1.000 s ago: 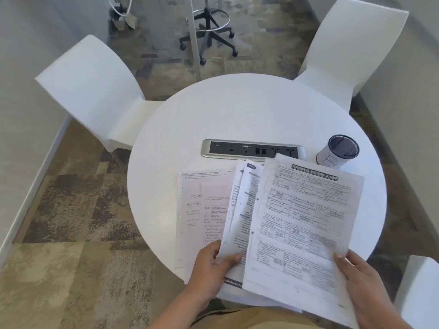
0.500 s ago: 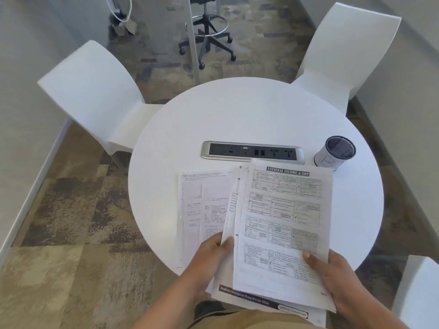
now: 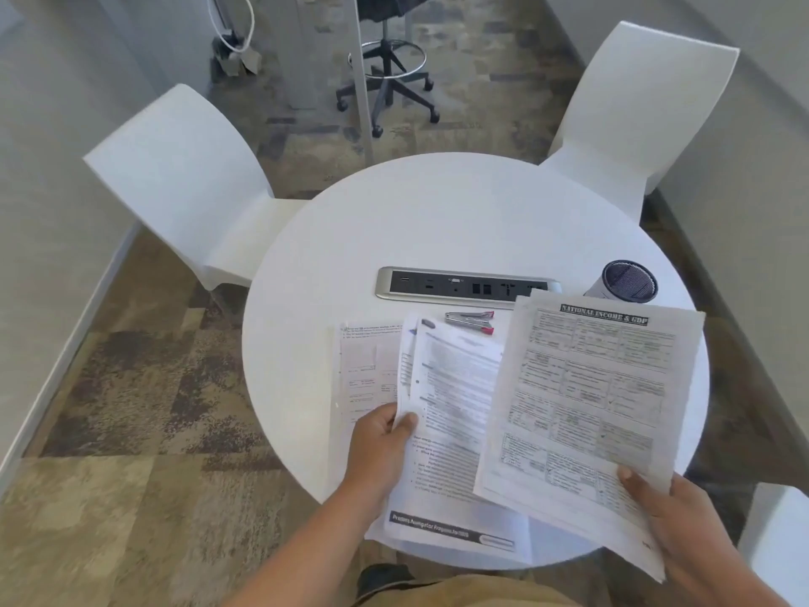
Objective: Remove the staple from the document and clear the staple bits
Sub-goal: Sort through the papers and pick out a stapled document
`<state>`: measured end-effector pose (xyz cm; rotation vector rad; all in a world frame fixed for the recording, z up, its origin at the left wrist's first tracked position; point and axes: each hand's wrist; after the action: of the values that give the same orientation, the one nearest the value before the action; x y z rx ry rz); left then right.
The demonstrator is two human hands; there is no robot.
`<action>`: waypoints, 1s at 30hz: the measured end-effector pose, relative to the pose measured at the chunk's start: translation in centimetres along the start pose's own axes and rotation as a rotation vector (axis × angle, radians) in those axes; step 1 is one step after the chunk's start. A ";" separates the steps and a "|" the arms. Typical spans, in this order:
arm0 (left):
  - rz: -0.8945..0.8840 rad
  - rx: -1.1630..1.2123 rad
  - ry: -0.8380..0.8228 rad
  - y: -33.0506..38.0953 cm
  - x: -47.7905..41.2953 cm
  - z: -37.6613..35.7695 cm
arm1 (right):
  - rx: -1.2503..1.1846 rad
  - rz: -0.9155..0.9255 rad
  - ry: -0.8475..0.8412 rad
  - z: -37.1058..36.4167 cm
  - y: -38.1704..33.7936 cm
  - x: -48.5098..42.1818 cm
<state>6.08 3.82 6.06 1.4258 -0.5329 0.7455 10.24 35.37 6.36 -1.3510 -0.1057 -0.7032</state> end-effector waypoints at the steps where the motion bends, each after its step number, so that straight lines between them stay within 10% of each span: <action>1: 0.032 -0.027 0.038 -0.5 -0.4 0.1 | -0.006 -0.014 0.004 0.2 0.2 0.0; 8: 0.056 -0.219 0.098 -3.2 -1.6 0.4 | -0.025 -0.052 -0.090 -0.3 1.0 1.1; 19: -0.047 0.103 -0.369 -0.7 0.7 0.0 | -0.244 -0.193 -0.304 -4.7 1.7 1.2; 30: 0.055 0.066 -0.068 -3.1 -0.6 1.0 | -0.034 -0.198 -0.277 -5.2 3.8 0.2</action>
<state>8.09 2.77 3.61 1.5070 -0.6073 0.7667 10.68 30.75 1.94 -1.4785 -0.4556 -0.6817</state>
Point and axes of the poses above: each hand's wrist, its own x-axis away from the middle knuckle, its own z-axis out of the back of the hand, y = z × x, and after that the axes turned 11 degrees about z, right-handed
